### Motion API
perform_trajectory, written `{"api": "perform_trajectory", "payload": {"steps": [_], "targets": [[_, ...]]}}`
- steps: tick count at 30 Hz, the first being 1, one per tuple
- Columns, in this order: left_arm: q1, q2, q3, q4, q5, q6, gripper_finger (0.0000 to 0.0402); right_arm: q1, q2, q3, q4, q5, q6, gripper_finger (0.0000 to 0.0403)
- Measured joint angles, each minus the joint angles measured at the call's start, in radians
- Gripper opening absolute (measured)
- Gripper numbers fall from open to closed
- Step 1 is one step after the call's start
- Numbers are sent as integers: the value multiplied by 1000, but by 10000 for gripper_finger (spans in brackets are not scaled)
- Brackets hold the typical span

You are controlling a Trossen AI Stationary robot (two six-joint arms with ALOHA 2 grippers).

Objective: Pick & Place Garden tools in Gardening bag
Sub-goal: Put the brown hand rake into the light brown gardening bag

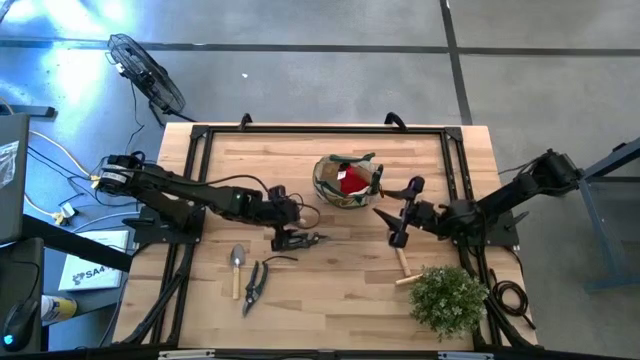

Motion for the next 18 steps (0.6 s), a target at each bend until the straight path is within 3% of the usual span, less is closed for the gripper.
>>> {"api": "perform_trajectory", "payload": {"steps": [8, 13, 18], "targets": [[1, 0, 0, 16, -244, 271, 271, 0, 0, 0, -25, -32, 53, 222], [1, 0, 0, 5, -213, 342, 271, 0, 0, 0, -27, -33, 53, 222], [0, 4, 0, 6, -114, 340, 271, 0, 0, 0, -38, -33, 53, 222]]}}
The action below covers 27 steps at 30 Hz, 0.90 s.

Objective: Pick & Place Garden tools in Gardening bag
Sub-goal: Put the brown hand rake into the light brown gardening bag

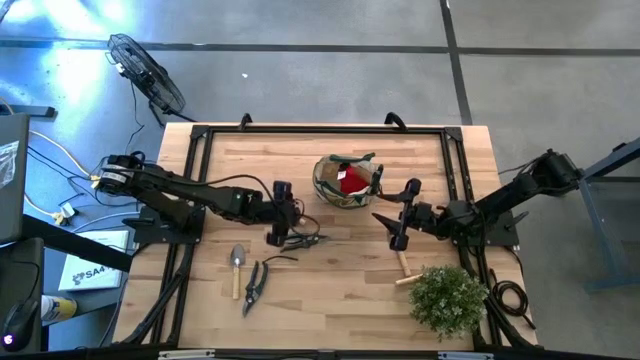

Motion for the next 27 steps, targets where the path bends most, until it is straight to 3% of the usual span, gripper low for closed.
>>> {"api": "perform_trajectory", "payload": {"steps": [6, 14, 27], "targets": [[0, 77, 0, -41, 55, 42, 271, -2, 0, 0, -17, 0, 47, 222], [0, 208, 1, -19, -40, 81, 271, -2, 0, 0, -38, -5, 78, 219], [10, 252, 0, 27, -15, 133, 271, -3, 0, 0, -39, -7, 77, 195]]}}
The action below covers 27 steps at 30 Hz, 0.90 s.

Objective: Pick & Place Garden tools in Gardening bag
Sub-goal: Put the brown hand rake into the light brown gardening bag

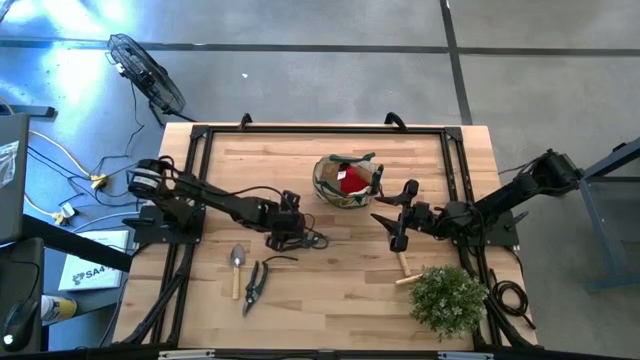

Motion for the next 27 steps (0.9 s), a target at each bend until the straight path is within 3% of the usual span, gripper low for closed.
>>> {"api": "perform_trajectory", "payload": {"steps": [21, 27], "targets": [[185, 47, 2, 37, 320, -12, 271, 0, 0, 0, 0, -8, -2, 191], [194, 48, 1, 37, 352, -5, 244, 0, 0, 0, -8, -8, -2, 191]]}}
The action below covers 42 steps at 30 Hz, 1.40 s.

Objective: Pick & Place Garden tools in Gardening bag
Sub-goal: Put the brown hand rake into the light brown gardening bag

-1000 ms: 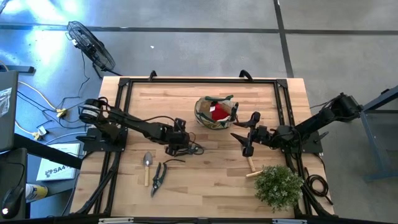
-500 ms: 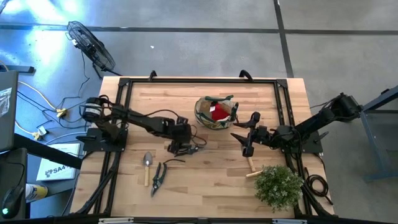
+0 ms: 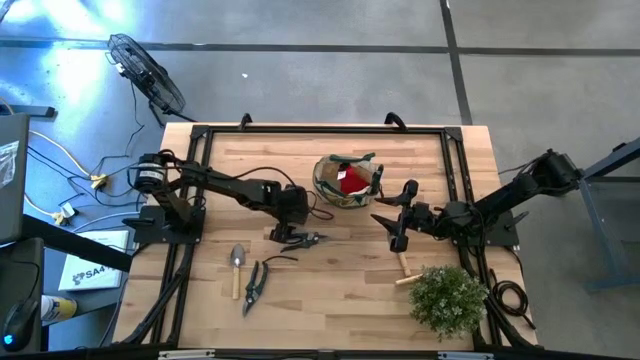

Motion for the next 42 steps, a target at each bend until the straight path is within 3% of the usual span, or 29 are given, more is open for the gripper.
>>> {"api": "perform_trajectory", "payload": {"steps": [8, 16, 29, 37, 42], "targets": [[-2, 11, -1, 14, 21, -2, 172, 0, 0, 0, -7, 0, 1, 191], [-3, 41, 1, 21, -4, -134, 54, 0, 0, 0, -6, 0, 3, 191], [-17, 42, 10, 7, -131, -257, 57, 0, 0, 0, -7, 0, 3, 191], [-38, 1, 107, -198, -203, -353, 56, 0, 0, 0, -12, 0, 44, 191], [-121, -4, 216, -297, -427, -403, 56, 0, 0, 0, -8, -9, 45, 191]]}}
